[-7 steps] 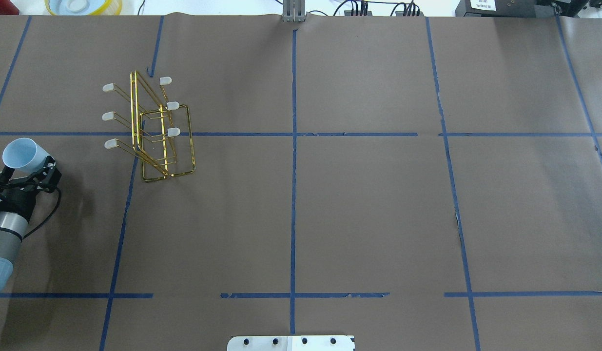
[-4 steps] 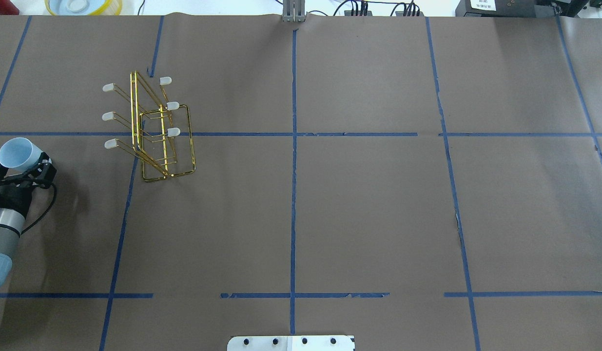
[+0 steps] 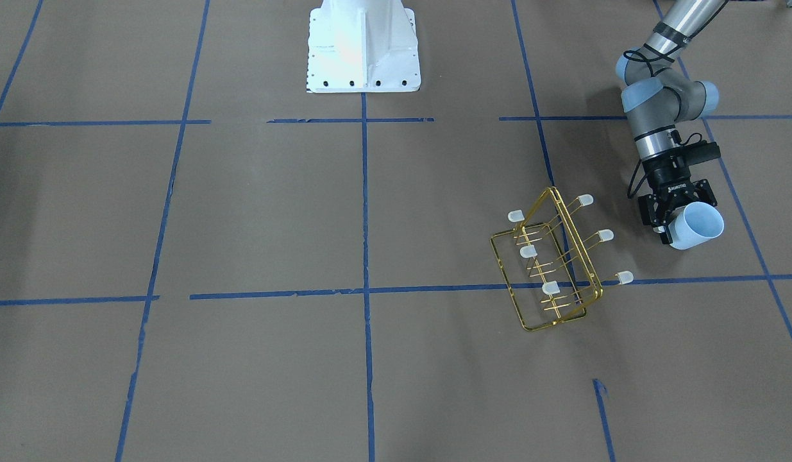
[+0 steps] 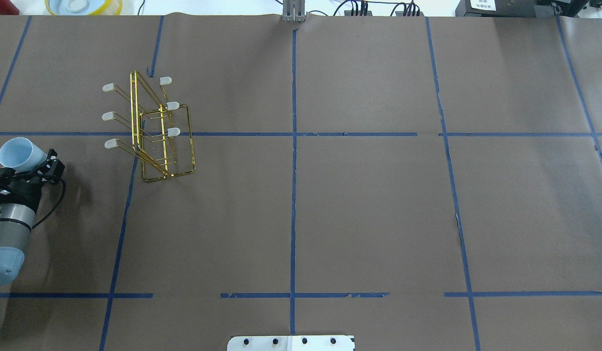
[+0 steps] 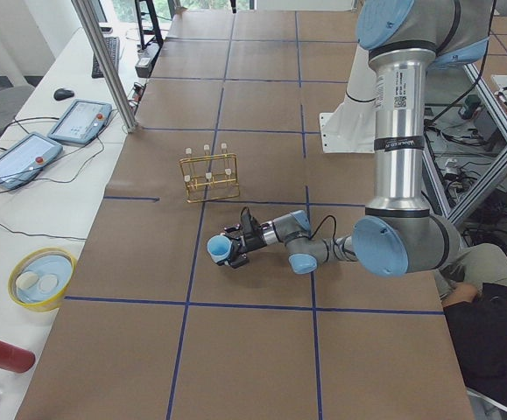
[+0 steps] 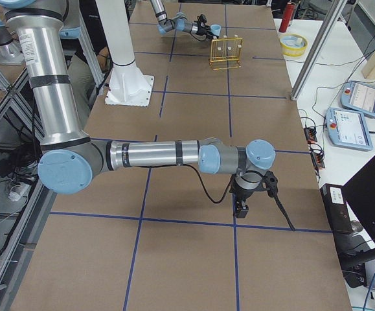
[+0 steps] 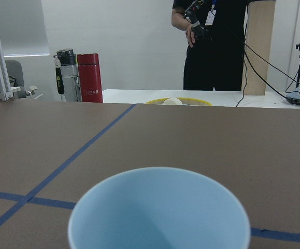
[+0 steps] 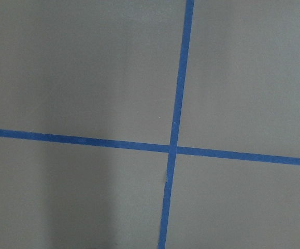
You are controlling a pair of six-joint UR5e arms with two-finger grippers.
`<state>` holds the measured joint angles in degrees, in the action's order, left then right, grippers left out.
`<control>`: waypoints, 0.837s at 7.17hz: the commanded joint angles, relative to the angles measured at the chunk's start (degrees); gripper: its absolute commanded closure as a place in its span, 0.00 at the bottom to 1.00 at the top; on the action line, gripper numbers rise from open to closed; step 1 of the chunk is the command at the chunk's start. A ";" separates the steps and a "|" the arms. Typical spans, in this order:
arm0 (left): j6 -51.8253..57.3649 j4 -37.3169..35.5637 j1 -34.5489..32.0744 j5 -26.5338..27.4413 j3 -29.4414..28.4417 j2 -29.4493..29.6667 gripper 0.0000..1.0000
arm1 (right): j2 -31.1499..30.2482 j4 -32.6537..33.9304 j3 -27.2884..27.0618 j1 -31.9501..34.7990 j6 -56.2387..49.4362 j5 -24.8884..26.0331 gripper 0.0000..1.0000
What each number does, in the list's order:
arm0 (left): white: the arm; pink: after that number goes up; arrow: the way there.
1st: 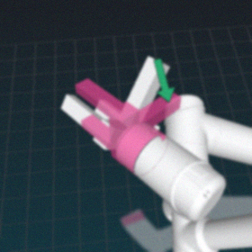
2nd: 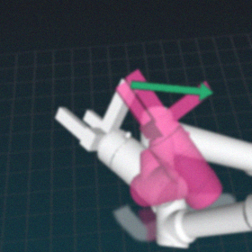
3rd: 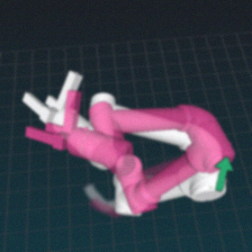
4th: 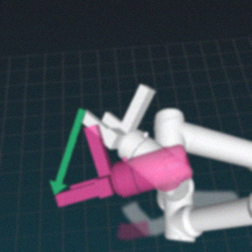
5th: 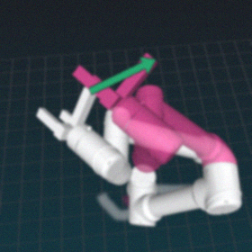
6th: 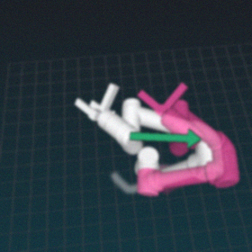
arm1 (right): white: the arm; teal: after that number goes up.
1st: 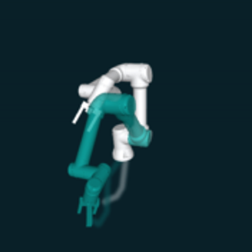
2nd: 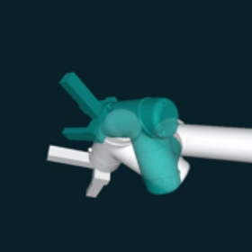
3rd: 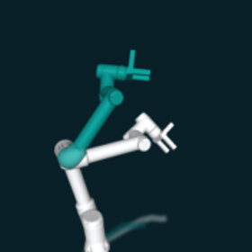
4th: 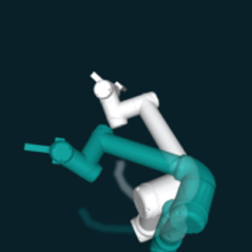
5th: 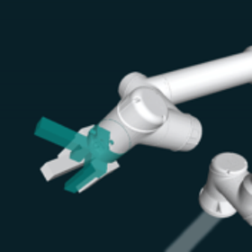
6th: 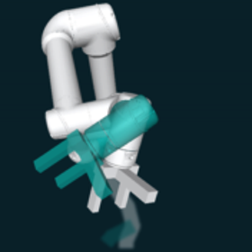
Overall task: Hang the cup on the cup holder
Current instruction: 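Lift the cup with the left gripper and tilt it sideways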
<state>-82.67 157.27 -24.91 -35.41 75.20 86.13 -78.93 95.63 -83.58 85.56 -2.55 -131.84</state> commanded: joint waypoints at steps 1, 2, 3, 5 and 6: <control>-1.17 -0.12 -0.14 -0.01 -1.01 0.26 0.00 | 0.00 0.00 0.00 0.05 0.00 0.00 0.00; -1.18 -0.12 -0.31 -0.10 -1.28 0.53 0.03 | 0.00 0.00 0.00 0.05 0.00 0.00 0.00; -1.18 -0.12 -0.40 -0.01 -1.28 0.53 0.15 | 0.00 0.00 0.00 0.05 0.00 0.00 0.00; -0.83 -0.03 -0.49 -0.01 -1.28 1.23 0.58 | 0.00 0.00 0.00 0.05 0.00 0.00 0.00; -0.22 0.58 -0.57 -0.27 -0.85 1.15 0.67 | 0.00 0.00 0.00 0.05 0.00 0.00 0.00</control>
<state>-83.44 157.37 -25.40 -35.49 74.04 87.17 -78.93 95.62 -83.58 85.58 -2.55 -131.84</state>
